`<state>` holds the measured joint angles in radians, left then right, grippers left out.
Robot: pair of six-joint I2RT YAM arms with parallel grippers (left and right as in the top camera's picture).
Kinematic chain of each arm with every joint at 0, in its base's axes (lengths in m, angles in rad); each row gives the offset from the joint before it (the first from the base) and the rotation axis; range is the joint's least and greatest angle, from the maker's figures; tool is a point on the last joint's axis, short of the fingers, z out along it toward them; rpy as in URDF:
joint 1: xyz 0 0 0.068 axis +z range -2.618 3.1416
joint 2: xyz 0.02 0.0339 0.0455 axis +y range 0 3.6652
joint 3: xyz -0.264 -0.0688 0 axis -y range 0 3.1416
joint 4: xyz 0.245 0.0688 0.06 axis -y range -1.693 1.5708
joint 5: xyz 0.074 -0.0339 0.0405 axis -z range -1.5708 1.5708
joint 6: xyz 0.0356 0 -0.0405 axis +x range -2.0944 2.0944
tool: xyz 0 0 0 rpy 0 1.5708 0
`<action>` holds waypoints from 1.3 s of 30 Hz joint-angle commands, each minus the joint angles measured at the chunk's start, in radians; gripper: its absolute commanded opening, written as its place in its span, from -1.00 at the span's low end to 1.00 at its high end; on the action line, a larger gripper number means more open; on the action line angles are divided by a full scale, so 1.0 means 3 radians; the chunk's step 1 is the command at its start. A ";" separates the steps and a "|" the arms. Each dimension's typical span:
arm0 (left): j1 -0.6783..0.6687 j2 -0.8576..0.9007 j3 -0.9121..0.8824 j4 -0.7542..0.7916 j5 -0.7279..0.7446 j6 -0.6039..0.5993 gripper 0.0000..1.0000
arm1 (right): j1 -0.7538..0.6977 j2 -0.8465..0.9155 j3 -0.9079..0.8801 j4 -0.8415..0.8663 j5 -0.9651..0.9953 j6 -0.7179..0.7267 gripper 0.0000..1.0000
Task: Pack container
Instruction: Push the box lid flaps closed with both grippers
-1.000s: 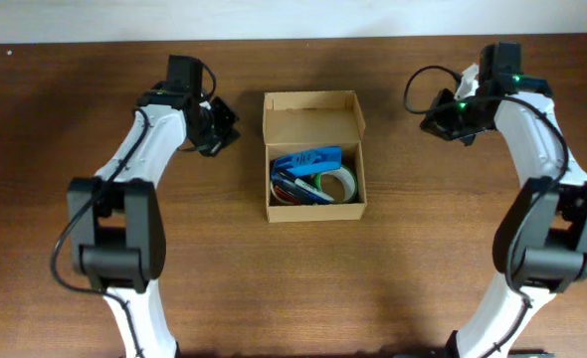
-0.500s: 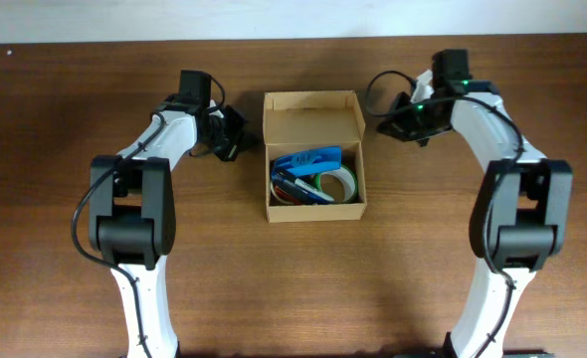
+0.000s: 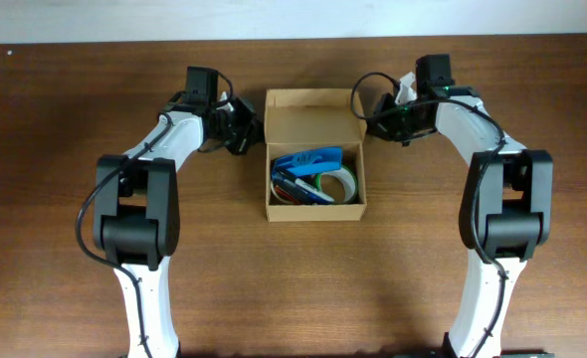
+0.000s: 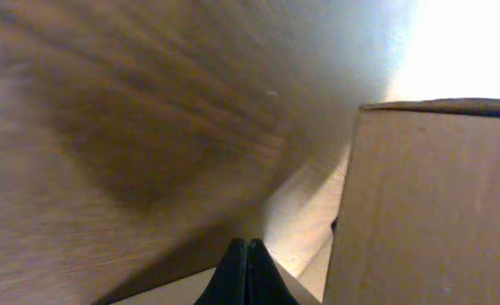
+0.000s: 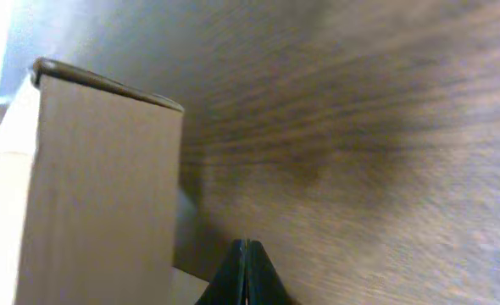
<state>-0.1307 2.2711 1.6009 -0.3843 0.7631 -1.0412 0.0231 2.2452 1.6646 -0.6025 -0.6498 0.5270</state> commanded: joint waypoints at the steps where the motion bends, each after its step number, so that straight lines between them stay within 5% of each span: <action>1: -0.0005 0.0048 0.0028 0.0099 0.0209 -0.0019 -0.96 | 0.0057 0.0015 0.0025 0.0128 -0.0271 -0.0057 -0.93; 23: 0.0001 0.0019 0.0308 0.0048 0.0627 0.0637 -0.96 | 0.0086 -0.0399 0.0027 0.0225 -0.0676 -0.0787 -0.93; 39: -0.0003 0.0014 0.1300 -0.1639 0.0584 0.1823 -0.96 | 0.0100 -0.0991 0.0027 -0.0470 -0.0613 -0.1311 -0.93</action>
<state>-0.1287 2.2715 1.9385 -0.8394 0.9207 -0.6094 0.0402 2.0079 1.6646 -0.7101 -0.8143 0.2028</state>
